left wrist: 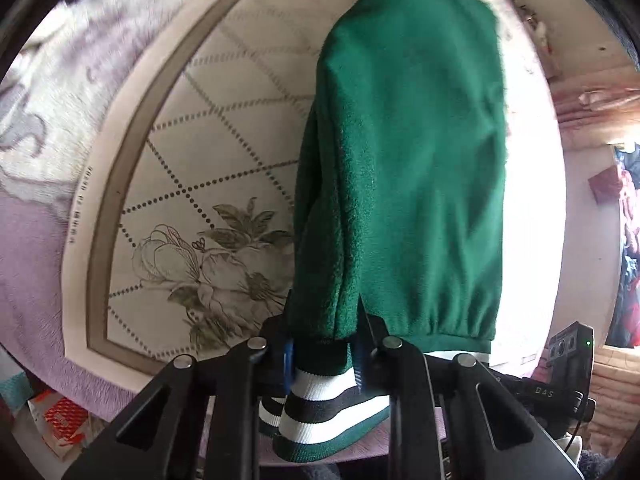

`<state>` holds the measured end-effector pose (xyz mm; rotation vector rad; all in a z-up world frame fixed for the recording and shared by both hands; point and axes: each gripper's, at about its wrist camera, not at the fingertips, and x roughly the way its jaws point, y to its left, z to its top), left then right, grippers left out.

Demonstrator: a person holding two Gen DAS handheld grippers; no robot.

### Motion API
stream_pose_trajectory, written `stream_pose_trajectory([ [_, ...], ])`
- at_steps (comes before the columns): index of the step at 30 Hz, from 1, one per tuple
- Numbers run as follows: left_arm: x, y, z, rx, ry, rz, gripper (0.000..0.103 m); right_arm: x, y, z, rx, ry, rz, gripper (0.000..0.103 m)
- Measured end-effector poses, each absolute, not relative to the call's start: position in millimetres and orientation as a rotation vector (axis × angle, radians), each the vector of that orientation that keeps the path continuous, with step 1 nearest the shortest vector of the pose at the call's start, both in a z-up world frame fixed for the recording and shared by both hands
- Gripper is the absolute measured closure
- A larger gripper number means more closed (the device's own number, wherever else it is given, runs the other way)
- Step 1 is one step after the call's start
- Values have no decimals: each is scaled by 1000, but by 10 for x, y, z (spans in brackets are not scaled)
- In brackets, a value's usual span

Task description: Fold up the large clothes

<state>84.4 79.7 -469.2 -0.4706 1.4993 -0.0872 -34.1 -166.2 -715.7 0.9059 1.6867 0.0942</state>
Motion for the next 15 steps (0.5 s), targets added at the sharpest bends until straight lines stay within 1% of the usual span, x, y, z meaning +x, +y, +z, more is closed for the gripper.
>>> stream_pose_trajectory([
  [3,773,816,-4529,-502,1467,-98,85,-355,-1718,-6876,884,1651,98,96],
  [5,717,838,-4586,-504,1487,-94,85,-345,-1708,-6709,809,1641,112,97],
  [6,680,810,-4674,-458,1513,-80,84,-294,-1684,-6651,757,1647,127,97],
  [8,640,753,-4896,-369,1563,-64,84,-276,-1563,-6646,673,1678,149,97],
  [10,588,689,-5084,-353,1604,-65,84,-299,-1437,-6702,607,1712,146,97],
  [11,564,683,-5155,-354,1616,-56,84,-316,-1427,-6743,618,1725,140,97],
  [13,532,706,-5199,-367,1610,-53,84,-391,-1422,-6797,646,1743,126,97],
  [15,530,741,-5218,-360,1602,-52,80,-396,-1325,-6822,621,1764,117,97],
])
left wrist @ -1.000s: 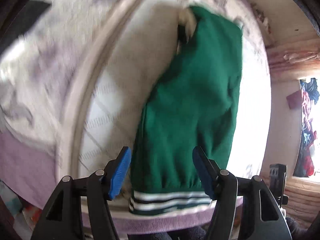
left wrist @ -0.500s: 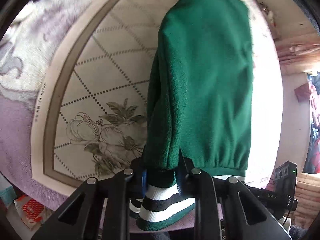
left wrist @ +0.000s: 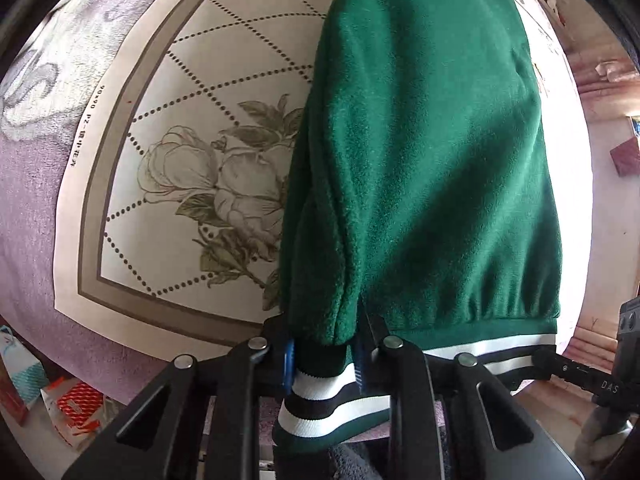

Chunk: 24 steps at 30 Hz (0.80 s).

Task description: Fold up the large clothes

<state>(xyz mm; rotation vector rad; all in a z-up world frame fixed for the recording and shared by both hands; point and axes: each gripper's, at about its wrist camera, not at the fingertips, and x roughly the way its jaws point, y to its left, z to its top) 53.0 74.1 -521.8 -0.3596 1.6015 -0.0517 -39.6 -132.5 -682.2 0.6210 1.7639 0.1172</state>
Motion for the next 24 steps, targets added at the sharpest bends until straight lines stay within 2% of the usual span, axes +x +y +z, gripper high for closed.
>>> stream_pose_trajectory([
  [4,593,827,-5224,-454,1646,-49,78,-326,-1060,-7118,481,1861,124,94],
  [6,666,902,-5178,-569,1669,-86,74,-298,-1137,-7247,604,1898,88,90],
  [10,643,1107,-5101,-669,1654,-132,74,-317,-1424,-7378,860,1875,69,72],
  [12,598,1163,-5093,-705,1665,-129,74,-331,-1498,-7418,932,1875,65,70],
  [16,404,1150,-5054,-682,1670,-120,74,-287,-1511,-7436,893,1894,99,70],
  [17,351,1142,-5014,-642,1659,-101,76,-271,-1520,-7406,863,1881,87,75],
  [18,274,1128,-4966,-631,1638,-98,88,-239,-1413,-7360,847,1854,71,90],
  [19,210,1038,-4913,-635,1614,-103,92,-226,-1352,-7295,833,1831,53,95],
  [24,206,716,-4482,-678,1505,-224,96,-324,-1306,-6905,786,1726,67,97],
])
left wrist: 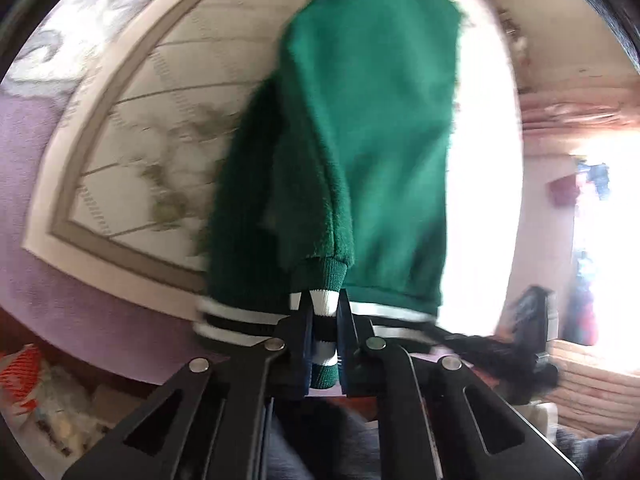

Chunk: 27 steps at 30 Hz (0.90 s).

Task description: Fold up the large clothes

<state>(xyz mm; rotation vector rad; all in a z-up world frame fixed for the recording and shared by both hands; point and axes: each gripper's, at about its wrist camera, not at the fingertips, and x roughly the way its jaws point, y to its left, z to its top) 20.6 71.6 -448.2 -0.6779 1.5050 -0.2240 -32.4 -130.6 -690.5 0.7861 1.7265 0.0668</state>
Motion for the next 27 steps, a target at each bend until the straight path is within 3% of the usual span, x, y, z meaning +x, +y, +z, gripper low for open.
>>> stream_pose_trajectory([
  [6,201,723,-4486,-679,1520,-251,97,-301,-1536,-6698,847,1728,52,97],
  [11,-66,1063,-5407,-562,1713,-122,97,-80,-1204,-6960,650,1888,140,95],
  [15,-44,1071,-5423,-555,1715,-183,95,25,-1090,-7158,581,1960,164,86],
  [16,-26,1067,-5380,-548,1716,-198,92,42,-1089,-7185,616,1955,167,73],
  [17,-12,1099,-5334,-573,1714,-214,90,39,-1129,-7204,661,1937,168,46],
  [19,10,1189,-5280,-650,1699,-231,89,30,-1201,-7286,734,1904,174,19],
  [20,27,1274,-5243,-705,1680,-240,84,31,-1214,-7339,769,1895,177,19],
  [22,52,1434,-5206,-805,1628,-259,59,33,-1235,-7457,834,1882,190,19],
  [23,76,1508,-5204,-853,1592,-253,38,34,-1242,-7503,865,1871,203,19],
  [24,96,1554,-5229,-893,1561,-249,30,13,-1262,-7555,904,1853,226,19],
  [27,195,1509,-5489,-937,1574,-270,29,57,-1231,-7750,1036,1814,279,17],
])
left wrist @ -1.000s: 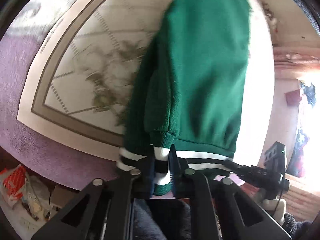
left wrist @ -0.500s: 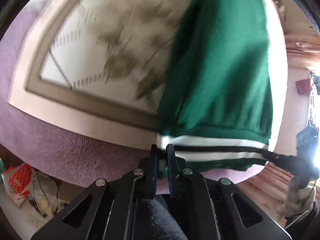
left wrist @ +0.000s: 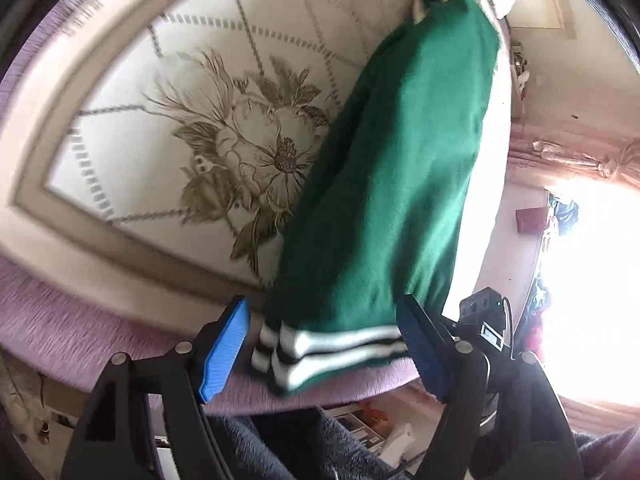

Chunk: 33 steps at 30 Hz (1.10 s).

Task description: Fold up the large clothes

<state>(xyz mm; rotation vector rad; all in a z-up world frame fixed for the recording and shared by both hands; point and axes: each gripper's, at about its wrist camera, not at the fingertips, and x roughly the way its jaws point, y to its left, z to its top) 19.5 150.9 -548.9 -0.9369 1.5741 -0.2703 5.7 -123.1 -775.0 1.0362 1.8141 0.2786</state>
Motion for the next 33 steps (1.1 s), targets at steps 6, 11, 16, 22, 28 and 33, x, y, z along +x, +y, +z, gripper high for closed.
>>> stream_pose_trajectory([
  [6,416,1156,-5771,-844,1639,-369,29,144,-1272,-7945,1224,1796,320,13],
  [11,447,1022,-5566,-714,1584,-386,34,206,-947,-7919,1240,1765,347,37],
  [16,519,897,-5518,-680,1588,-362,81,131,-896,-7806,1336,1723,305,75],
  [22,28,992,-4981,-757,1638,-362,87,-136,-812,-7042,1381,1776,411,79],
  [28,-101,1129,-3936,-893,1536,-336,87,-152,-845,-6111,1638,1724,512,80],
  [33,781,1131,-3642,-853,1397,-327,87,758,-932,-5804,1738,1530,550,80],
])
